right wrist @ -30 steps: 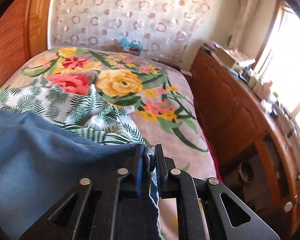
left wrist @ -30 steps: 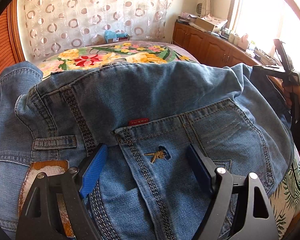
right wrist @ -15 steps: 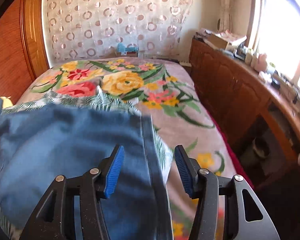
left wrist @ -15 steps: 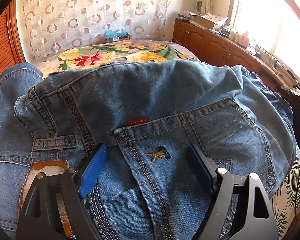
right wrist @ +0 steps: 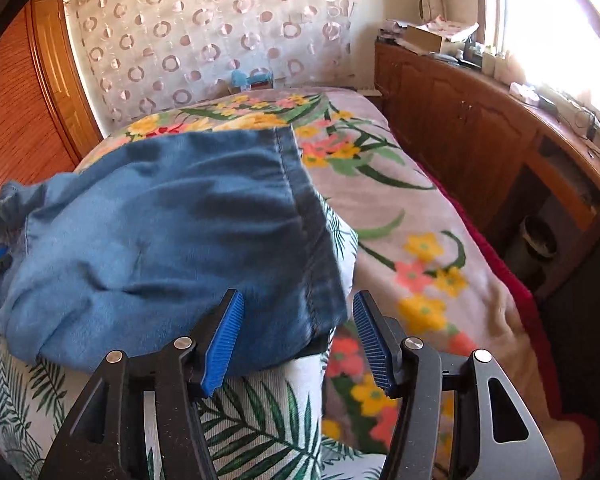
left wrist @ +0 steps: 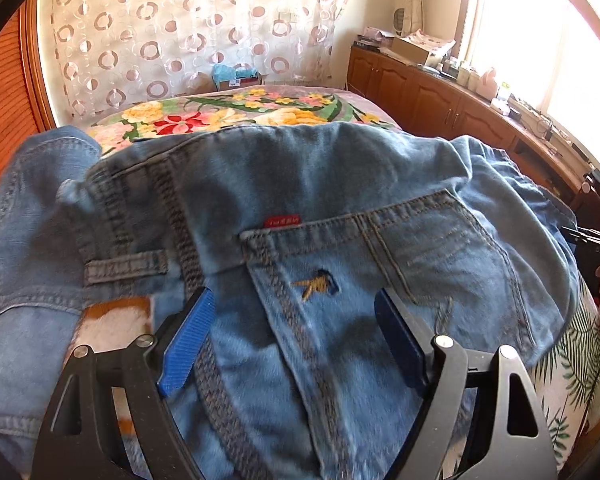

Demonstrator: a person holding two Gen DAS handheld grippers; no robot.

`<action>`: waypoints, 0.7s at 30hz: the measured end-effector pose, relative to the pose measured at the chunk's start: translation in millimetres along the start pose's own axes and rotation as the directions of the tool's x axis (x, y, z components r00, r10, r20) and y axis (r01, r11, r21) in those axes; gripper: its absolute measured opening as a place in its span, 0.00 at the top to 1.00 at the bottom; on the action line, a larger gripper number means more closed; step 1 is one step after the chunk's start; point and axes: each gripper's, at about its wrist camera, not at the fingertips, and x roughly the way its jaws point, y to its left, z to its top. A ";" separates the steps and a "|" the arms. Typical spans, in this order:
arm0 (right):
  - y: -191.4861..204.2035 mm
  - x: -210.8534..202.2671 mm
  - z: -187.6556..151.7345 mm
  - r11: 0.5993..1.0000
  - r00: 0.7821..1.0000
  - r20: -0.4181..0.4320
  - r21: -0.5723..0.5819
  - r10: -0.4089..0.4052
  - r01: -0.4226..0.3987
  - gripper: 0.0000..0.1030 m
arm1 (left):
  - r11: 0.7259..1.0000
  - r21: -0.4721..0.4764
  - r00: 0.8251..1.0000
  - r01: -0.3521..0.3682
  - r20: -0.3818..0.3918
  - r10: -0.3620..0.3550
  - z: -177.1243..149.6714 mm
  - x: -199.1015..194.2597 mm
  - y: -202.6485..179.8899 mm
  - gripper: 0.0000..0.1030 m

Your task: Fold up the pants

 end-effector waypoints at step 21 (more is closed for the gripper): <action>-9.1 4.6 2.4 0.990 0.995 -0.051 0.115 0.085 -0.079 0.43 | 0.977 -0.154 0.982 -0.146 0.097 0.161 -58.4 -81.3 60.0 0.20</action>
